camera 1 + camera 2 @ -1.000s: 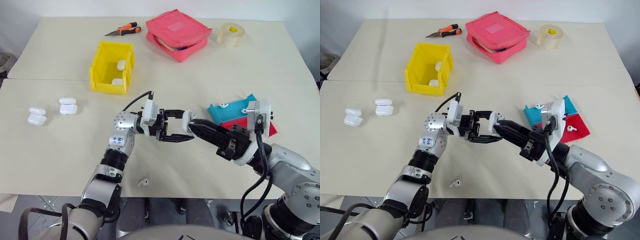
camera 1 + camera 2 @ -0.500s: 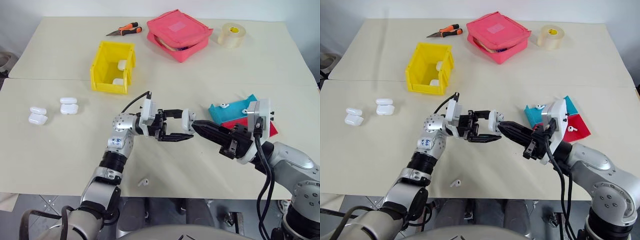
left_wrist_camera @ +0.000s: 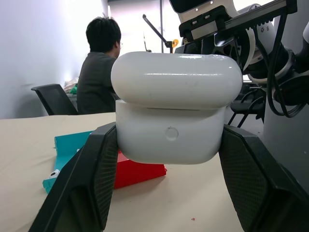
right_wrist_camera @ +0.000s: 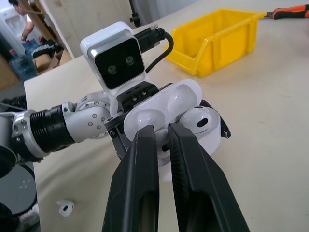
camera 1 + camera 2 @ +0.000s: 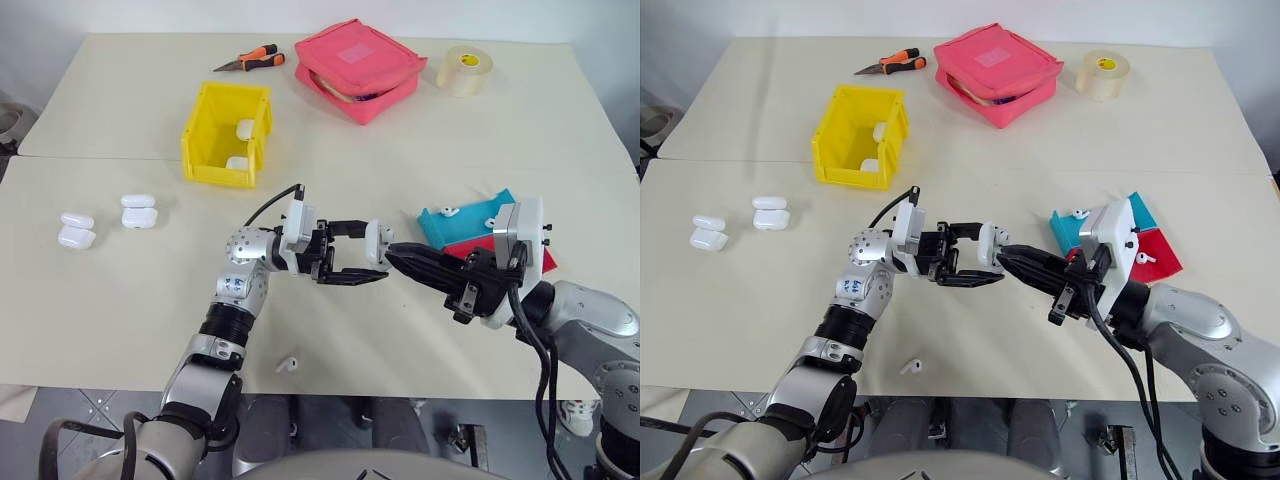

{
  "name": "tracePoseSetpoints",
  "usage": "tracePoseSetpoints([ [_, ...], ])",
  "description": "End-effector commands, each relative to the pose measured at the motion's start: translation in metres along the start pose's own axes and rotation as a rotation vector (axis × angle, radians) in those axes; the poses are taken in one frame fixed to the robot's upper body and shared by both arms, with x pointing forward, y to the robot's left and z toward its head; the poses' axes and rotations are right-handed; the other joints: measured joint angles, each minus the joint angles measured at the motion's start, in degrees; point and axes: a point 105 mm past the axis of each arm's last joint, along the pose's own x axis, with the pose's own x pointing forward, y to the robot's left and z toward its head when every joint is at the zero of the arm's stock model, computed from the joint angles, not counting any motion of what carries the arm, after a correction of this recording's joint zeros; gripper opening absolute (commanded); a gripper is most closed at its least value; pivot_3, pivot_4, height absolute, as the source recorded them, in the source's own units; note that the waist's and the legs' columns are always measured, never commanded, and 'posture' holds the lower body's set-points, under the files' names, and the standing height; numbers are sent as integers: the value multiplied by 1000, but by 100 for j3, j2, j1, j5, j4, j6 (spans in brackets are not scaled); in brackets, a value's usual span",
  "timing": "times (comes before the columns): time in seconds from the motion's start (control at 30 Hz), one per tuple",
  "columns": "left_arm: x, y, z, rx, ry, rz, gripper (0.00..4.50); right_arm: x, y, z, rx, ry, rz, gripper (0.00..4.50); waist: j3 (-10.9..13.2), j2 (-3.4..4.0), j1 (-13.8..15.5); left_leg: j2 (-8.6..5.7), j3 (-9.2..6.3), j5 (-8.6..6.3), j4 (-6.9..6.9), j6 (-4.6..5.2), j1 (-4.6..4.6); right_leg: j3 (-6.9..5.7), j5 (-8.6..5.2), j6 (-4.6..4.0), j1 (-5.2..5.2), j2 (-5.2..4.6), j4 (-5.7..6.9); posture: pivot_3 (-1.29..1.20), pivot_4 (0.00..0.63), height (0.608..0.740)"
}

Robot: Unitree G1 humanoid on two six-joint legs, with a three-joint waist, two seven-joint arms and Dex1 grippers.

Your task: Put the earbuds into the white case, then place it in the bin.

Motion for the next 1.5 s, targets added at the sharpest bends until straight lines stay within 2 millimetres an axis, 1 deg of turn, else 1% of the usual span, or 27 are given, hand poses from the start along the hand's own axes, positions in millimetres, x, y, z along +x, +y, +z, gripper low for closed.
tracePoseSetpoints([
  [0.03,4,2,14,67,-49,-2,2758,-1,0,-2,-20,36,5,432,0,-1,1,0,0,0,0,1,0,0,0,0,0,0,-1,0,150,740],
  [0.23,2,2,11,67,-41,5,2758,0,2,7,-62,24,27,432,1,-1,2,0,0,-1,0,2,0,0,0,0,0,0,-1,0,150,740],
  [0.33,3,2,11,69,-40,6,2758,1,1,9,-75,21,32,977,1,-1,2,0,-1,-1,0,2,0,-1,0,0,1,0,-1,0,150,740],
  [0.4,3,3,11,71,-39,8,2758,2,1,11,-83,16,32,1664,1,-2,1,0,0,-1,1,2,0,-1,0,0,1,-1,-2,0,150,740],
  [0.63,0,5,9,67,-33,21,2758,1,3,14,-103,14,45,1664,1,-2,4,0,0,-2,1,3,-1,-1,0,0,1,-1,-2,0,150,740],
  [0.77,-6,7,4,52,-17,43,2758,0,5,21,-127,8,52,1664,1,-2,3,0,0,-2,0,3,0,-1,0,0,1,-1,-2,0,150,740],
  [0.93,-12,12,-1,44,12,56,2758,-4,1,25,-160,25,29,1664,2,-3,8,1,-1,-2,2,3,-1,-2,0,0,1,-1,-2,0,150,740],
  [1.07,-16,19,-6,48,93,56,2758,-10,-6,26,-209,75,-12,1664,2,-4,11,0,0,-3,2,5,-4,-3,0,0,0,-2,-4,0,150,740],
  [1.17,-14,23,-8,79,177,15,2758,-9,-10,29,-261,97,-42,1664,3,-5,9,0,0,-3,1,6,-3,-3,0,0,0,-2,-5,0,150,740],
  [1.27,-10,30,-7,112,256,-2,2758,-3,-5,30,-313,131,-25,1045,3,-5,8,0,0,-3,2,5,-4,-4,0,0,0,-2,-5,0,150,740],
  [1.37,-4,35,-7,151,322,-24,2758,15,-1,38,-365,117,-3,31,3,-5,-5,0,0,-3,2,5,-5,-4,0,0,-1,-1,-6,0,150,740],
  [1.5,3,41,-5,172,357,-20,2758,36,-1,43,-415,146,14,31,3,-7,-17,3,3,-2,1,3,-4,-4,0,0,-6,-1,-1,0,150,740],
])
